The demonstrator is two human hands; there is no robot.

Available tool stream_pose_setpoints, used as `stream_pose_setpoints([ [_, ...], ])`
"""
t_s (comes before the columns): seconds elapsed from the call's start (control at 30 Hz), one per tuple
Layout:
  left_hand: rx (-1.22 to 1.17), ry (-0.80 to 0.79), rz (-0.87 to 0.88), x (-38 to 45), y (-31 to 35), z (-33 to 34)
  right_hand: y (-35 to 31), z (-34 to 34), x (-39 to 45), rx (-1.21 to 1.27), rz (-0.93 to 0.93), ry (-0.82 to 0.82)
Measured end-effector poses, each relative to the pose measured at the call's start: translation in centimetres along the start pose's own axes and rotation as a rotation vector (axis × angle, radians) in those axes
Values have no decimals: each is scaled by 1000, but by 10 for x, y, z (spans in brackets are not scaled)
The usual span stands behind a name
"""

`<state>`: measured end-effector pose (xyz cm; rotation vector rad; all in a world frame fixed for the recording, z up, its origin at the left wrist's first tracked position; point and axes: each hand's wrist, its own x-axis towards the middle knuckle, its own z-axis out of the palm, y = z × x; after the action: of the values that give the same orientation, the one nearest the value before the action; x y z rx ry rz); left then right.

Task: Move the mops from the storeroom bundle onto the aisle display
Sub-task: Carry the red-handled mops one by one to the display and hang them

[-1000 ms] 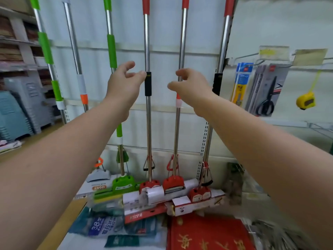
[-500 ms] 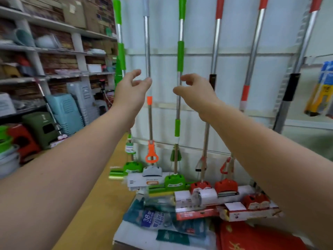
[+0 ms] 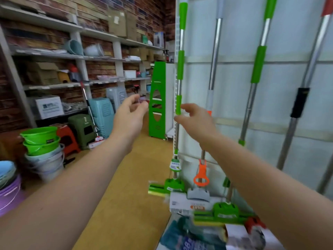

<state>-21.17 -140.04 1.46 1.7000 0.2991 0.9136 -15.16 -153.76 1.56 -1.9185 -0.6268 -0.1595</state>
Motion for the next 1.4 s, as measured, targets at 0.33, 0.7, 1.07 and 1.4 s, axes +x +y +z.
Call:
stream_pose_setpoints([
  [0.33,50,122,-64,147,-86,-27,21,144,158,85,-76,-162],
  [0.7,110,275,-121,300,-192,-147,-3,347,288,165,-100,-352],
  [1.07,175,337,-199,502,-300,-304,-21,554,430,270,110,-299],
  [1.4,165,309,-244,673,-423,-328,2,702,583,295,111,-377],
])
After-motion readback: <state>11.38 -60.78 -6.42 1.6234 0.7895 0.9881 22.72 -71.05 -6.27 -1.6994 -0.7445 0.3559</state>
